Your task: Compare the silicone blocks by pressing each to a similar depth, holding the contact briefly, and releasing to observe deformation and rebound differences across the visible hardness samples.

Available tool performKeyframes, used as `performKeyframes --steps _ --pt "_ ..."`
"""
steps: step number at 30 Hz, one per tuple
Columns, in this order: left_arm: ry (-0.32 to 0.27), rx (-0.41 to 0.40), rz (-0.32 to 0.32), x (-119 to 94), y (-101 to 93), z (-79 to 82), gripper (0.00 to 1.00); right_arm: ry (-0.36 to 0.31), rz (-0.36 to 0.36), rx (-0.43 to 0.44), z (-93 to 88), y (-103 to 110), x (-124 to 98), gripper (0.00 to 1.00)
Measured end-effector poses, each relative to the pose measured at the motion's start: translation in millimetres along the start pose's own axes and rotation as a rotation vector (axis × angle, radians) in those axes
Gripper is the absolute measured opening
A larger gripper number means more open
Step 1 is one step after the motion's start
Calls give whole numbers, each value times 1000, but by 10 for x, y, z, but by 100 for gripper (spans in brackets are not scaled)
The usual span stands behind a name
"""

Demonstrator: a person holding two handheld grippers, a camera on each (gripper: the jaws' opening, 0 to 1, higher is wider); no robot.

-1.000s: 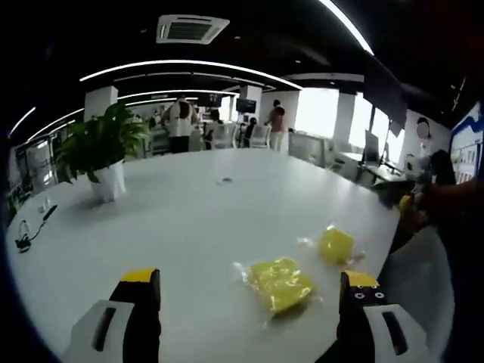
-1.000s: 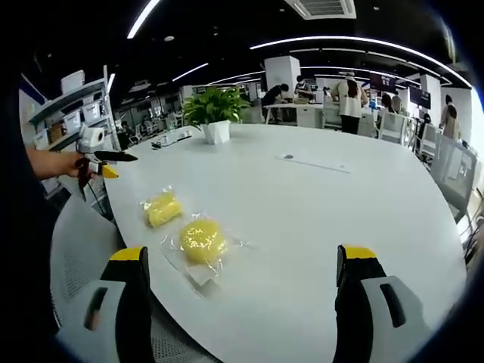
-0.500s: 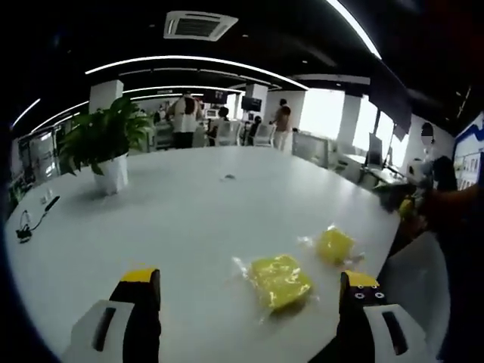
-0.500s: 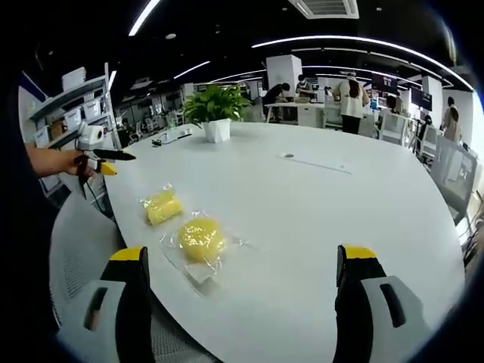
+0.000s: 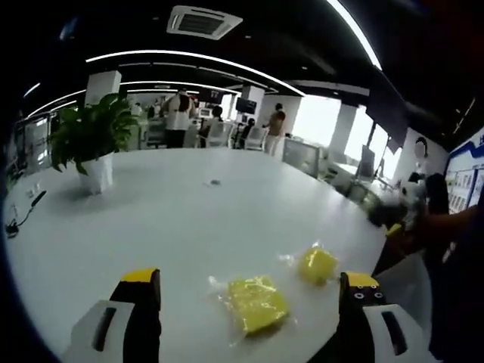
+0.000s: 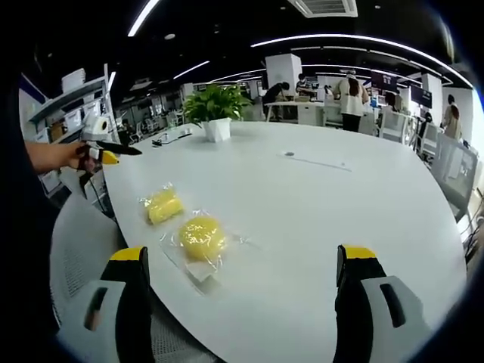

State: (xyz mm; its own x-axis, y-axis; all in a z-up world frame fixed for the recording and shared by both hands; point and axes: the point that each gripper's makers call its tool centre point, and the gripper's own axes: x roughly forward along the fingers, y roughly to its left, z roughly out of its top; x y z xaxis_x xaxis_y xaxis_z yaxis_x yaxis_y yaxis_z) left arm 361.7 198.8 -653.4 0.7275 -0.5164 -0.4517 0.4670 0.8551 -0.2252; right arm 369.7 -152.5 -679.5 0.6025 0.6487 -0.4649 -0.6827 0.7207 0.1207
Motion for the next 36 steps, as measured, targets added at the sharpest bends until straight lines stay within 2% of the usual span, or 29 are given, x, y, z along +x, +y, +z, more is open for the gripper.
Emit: performKeyframes --steps 15,21,24,28,36 --pt "56 -1 -59 366 -245 29 99 -10 0 11 -5 -3 3 96" --pt "70 -4 -71 495 -261 49 99 -11 -3 16 -21 -17 -11 96" --pt "73 -16 -68 557 -273 66 100 -11 -6 20 -31 -24 -24 96" --pt "66 -106 -83 661 -328 85 100 -13 -9 25 -41 -22 -34 96" --pt "80 -115 -120 928 -496 82 99 -18 -19 39 -70 -30 -74 96"
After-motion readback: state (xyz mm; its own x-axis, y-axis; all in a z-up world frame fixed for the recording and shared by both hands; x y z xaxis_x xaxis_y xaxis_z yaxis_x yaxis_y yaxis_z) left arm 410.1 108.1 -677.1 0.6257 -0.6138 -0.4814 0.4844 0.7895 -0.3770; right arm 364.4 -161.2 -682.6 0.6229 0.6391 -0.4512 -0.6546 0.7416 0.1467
